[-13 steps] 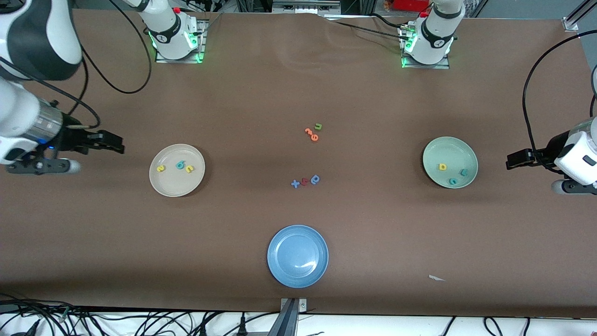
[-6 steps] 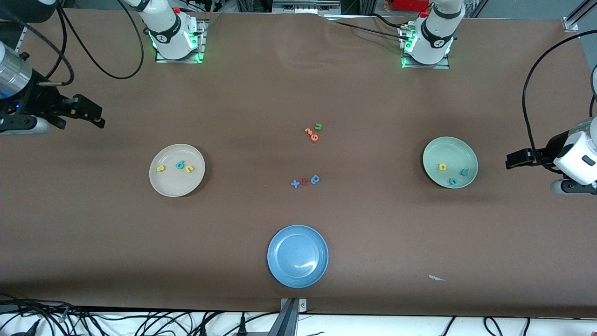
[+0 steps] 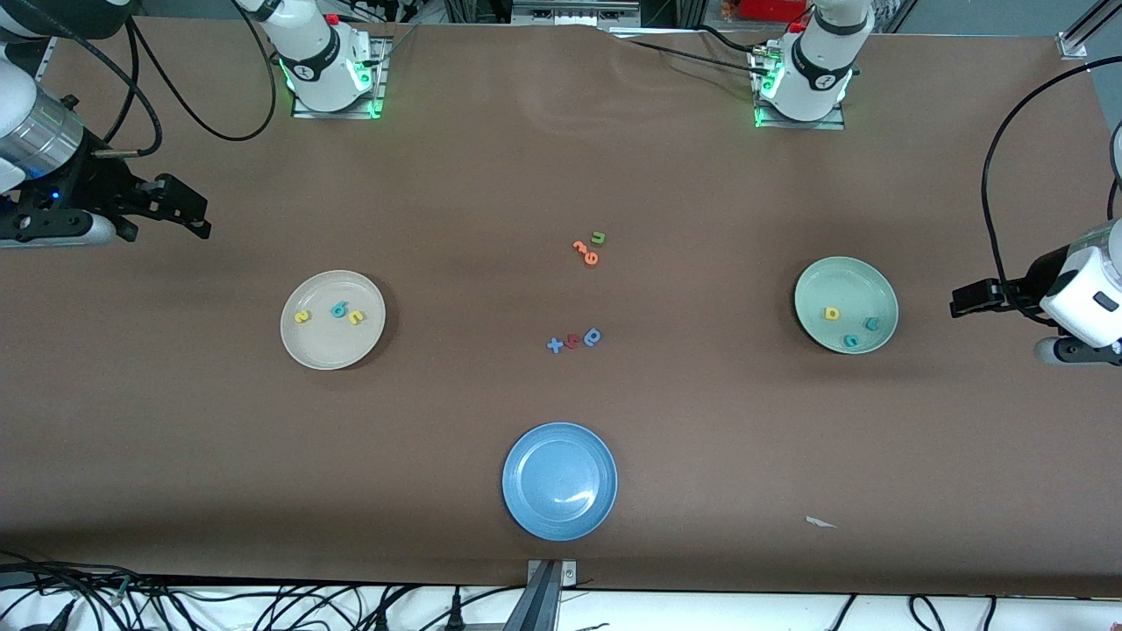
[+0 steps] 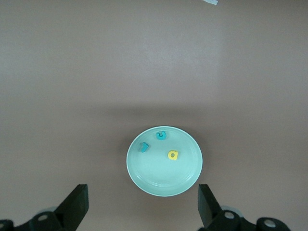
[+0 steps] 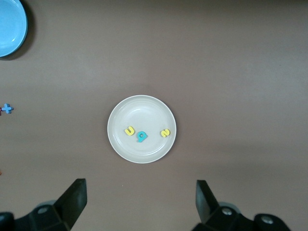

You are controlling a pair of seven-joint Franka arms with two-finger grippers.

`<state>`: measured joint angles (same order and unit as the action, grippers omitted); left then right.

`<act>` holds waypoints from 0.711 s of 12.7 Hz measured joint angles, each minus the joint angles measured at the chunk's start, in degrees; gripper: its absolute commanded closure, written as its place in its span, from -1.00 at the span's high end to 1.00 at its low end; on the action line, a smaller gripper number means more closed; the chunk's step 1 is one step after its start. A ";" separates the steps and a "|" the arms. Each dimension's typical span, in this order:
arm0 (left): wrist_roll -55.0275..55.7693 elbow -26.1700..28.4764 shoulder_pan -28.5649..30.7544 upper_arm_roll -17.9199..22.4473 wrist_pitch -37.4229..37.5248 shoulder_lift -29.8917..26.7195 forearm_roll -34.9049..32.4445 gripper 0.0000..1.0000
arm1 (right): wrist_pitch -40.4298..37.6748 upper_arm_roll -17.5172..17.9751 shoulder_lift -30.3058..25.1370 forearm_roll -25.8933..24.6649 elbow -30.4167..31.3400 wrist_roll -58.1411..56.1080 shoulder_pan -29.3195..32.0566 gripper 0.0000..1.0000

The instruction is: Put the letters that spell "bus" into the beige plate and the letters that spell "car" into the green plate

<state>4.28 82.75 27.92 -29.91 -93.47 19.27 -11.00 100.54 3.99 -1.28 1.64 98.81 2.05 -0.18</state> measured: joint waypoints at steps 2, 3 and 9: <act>-0.01 0.01 0.00 0.00 0.01 0.00 0.00 0.99 | 0.16 0.10 0.01 0.00 0.00 0.00 0.02 1.00; -0.02 0.01 0.00 0.00 0.01 0.00 0.00 0.99 | 0.41 0.25 0.01 0.00 0.00 0.00 0.03 1.00; -0.05 0.06 0.00 0.00 0.02 0.00 0.00 0.99 | 0.42 0.32 0.17 0.00 -0.01 1.08 0.60 1.00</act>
<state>4.23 82.81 27.92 -29.91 -93.46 19.27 -11.00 100.96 4.31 -1.12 1.64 98.80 3.13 0.42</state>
